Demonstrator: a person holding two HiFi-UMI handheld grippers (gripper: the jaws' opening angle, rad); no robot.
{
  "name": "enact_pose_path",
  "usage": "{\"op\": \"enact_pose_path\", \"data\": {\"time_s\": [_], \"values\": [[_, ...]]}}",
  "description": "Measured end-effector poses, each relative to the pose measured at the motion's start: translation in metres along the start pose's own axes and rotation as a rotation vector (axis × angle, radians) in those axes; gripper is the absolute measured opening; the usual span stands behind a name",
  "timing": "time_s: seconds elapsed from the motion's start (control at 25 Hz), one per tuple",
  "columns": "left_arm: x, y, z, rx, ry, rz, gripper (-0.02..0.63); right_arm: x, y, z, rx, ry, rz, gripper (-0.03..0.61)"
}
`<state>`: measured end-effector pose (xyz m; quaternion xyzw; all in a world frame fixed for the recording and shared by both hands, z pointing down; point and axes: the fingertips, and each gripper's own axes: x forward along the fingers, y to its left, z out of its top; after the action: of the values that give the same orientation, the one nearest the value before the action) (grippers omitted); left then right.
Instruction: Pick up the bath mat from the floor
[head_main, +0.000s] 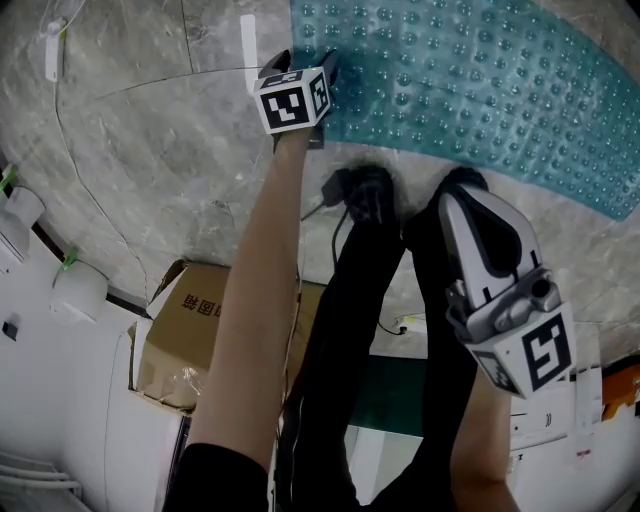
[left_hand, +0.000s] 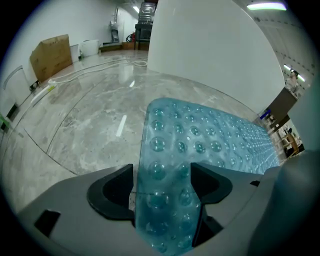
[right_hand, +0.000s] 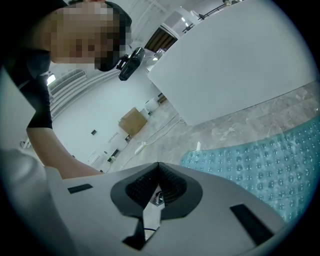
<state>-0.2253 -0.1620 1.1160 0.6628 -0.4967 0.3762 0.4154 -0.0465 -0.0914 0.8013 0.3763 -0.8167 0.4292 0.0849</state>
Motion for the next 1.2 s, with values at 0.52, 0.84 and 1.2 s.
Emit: {"op": "enact_pose_path", "data": {"time_s": [0.52, 0.84, 1.2], "values": [[0.003, -0.013, -0.002, 0.052, 0.026, 0.02, 0.249, 0.005, 0.002, 0.01, 0.025, -0.016, 0.02, 0.012], [-0.005, -0.033, 0.002, 0.165, 0.077, 0.014, 0.141, 0.001, 0.001, 0.017, -0.021, -0.026, 0.014, 0.012], [-0.054, -0.068, 0.017, 0.174, 0.085, -0.047, 0.087, -0.015, 0.004, 0.03, -0.096, -0.045, -0.024, 0.012]]}}
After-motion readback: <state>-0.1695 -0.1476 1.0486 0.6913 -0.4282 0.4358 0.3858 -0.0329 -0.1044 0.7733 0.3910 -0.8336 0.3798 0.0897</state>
